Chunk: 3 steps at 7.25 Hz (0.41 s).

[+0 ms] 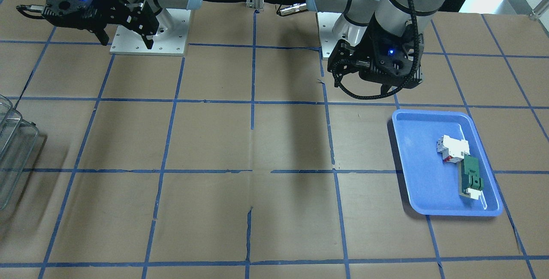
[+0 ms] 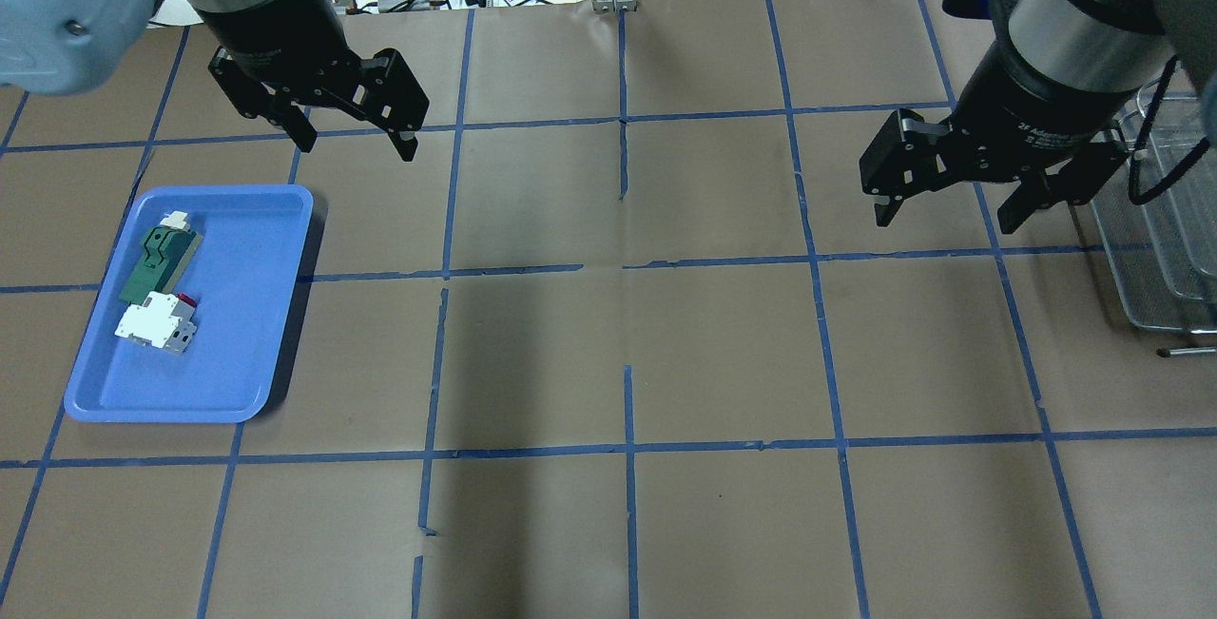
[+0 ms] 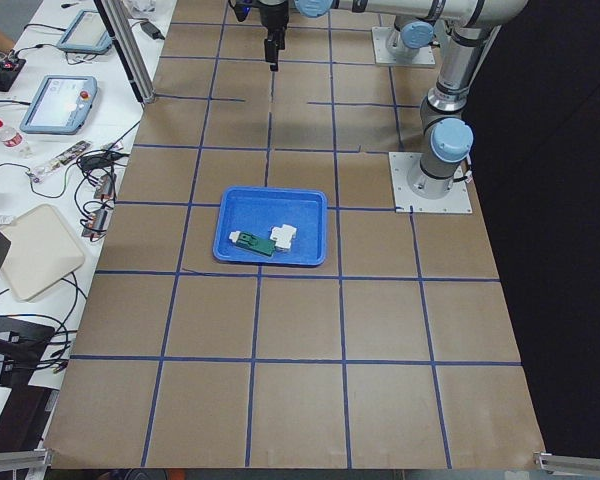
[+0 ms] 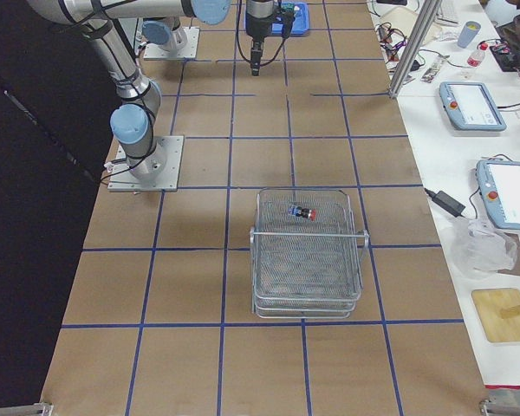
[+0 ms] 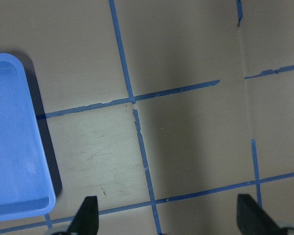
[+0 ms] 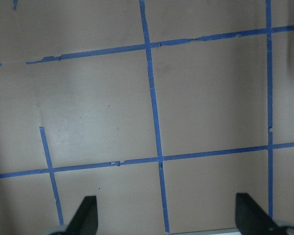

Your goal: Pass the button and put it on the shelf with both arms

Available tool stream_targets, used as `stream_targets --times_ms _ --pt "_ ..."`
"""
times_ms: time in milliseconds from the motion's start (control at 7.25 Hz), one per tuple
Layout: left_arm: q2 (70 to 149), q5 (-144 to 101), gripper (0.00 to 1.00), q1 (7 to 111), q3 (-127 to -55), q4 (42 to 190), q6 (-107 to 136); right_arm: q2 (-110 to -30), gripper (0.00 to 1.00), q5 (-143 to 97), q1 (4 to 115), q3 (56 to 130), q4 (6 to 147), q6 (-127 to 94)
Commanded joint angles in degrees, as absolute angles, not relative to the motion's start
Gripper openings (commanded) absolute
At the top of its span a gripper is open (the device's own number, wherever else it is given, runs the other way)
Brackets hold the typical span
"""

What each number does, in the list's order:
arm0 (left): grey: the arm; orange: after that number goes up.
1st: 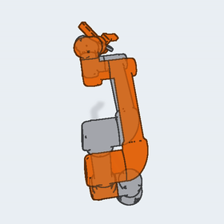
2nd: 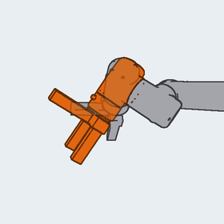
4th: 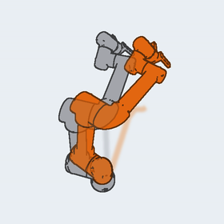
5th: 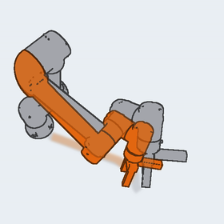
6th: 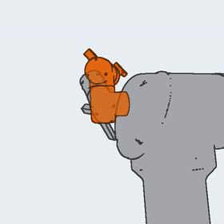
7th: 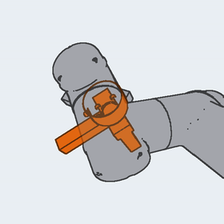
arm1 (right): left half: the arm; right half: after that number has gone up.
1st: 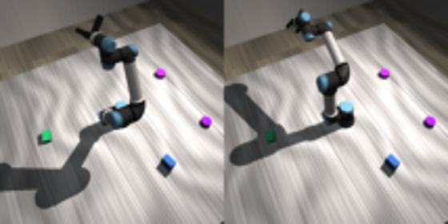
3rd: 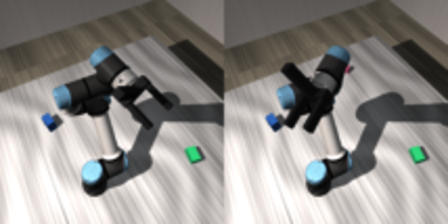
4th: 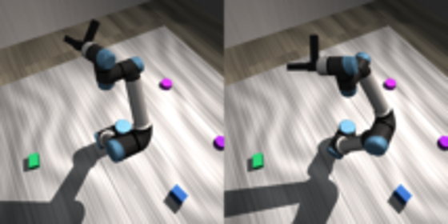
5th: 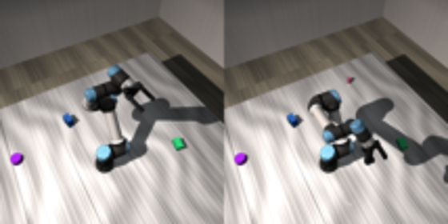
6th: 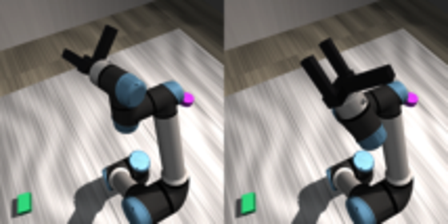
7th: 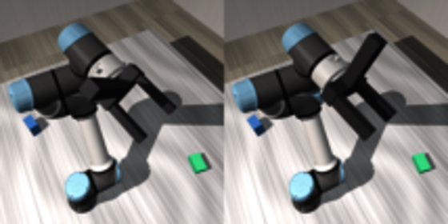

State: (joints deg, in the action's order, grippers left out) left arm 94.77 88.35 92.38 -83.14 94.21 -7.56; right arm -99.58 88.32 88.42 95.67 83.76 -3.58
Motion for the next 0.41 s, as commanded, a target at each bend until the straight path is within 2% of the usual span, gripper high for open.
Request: stream_targets --times_ms 0,276 --pt "94.75 88.42 1.0 92.29 -83.14 94.22 -6.86 -99.67 1.0 88.33 89.65 96.06 83.76 -3.34" --pt "95.36 88.07 1.0 92.29 -83.06 93.69 -6.33 -99.75 1.0 88.68 89.65 96.06 83.76 -3.34"
